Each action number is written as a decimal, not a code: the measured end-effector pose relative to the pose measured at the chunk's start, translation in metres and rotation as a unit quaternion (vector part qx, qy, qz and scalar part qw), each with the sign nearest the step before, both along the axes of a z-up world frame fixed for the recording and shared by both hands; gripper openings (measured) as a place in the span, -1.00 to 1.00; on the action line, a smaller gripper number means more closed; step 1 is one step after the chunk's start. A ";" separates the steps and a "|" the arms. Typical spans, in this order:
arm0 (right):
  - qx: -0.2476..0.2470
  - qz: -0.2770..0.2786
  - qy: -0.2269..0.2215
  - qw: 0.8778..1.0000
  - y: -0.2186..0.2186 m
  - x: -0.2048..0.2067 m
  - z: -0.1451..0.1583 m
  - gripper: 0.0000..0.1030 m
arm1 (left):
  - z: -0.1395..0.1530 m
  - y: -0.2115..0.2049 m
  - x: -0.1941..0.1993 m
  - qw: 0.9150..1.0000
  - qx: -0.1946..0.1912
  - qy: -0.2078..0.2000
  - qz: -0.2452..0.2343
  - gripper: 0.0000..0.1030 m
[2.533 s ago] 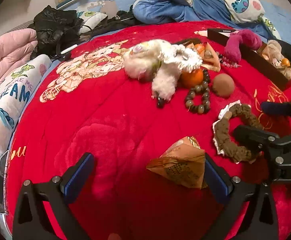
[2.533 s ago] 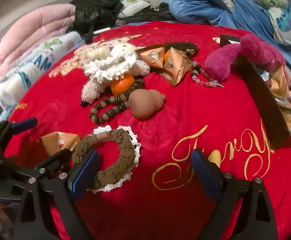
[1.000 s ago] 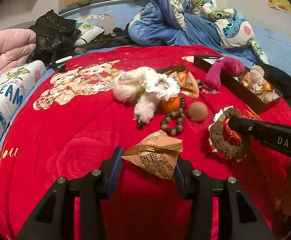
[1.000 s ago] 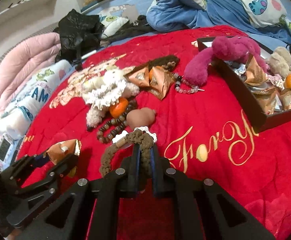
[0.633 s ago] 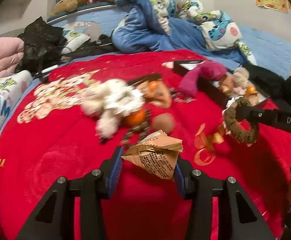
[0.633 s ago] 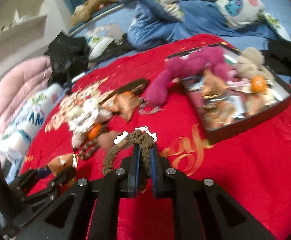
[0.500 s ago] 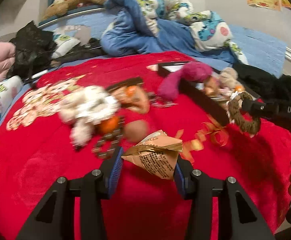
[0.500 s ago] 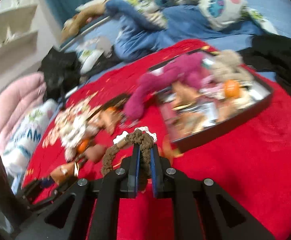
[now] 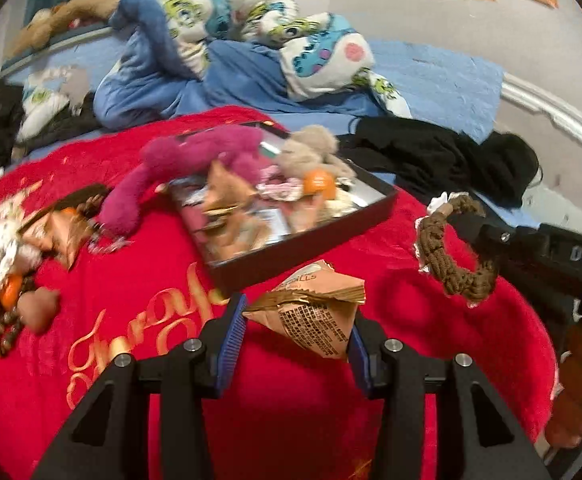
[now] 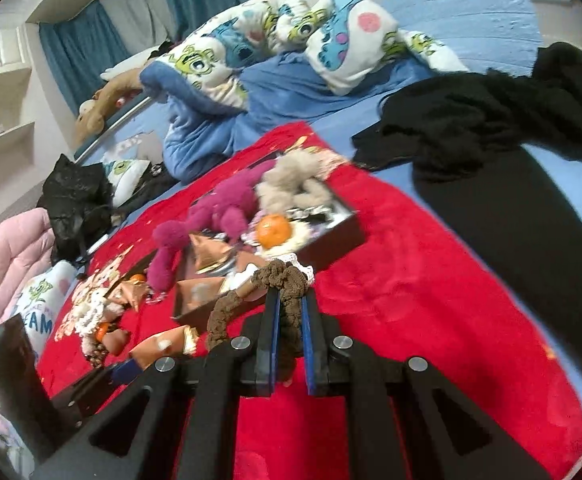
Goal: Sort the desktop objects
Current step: 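Carry the snack packet and brown scrunchie in both grippers over the black box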
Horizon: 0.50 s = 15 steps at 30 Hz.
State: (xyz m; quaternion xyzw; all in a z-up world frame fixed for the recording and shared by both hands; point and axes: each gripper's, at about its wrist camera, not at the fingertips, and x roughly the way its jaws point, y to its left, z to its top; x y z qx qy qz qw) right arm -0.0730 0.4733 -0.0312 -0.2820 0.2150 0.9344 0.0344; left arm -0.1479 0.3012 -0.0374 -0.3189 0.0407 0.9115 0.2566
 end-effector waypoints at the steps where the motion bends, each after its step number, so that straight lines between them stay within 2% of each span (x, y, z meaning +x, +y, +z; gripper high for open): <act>1: -0.001 -0.005 0.003 1.000 0.007 0.005 0.000 -0.80 | 0.001 0.009 0.004 1.000 -0.016 0.012 -0.004 -0.07; 3: -0.005 -0.009 0.006 1.000 0.015 0.009 0.000 -0.80 | 0.006 0.014 0.010 0.999 -0.018 0.026 -0.007 -0.07; 7: -0.001 -0.015 0.005 1.000 0.025 0.009 0.004 -0.80 | 0.023 0.008 0.010 0.999 0.005 0.035 -0.008 -0.07; 15: 0.015 -0.015 0.009 1.000 0.016 0.001 0.018 -0.80 | 0.040 -0.008 0.005 0.998 0.019 0.058 -0.002 -0.07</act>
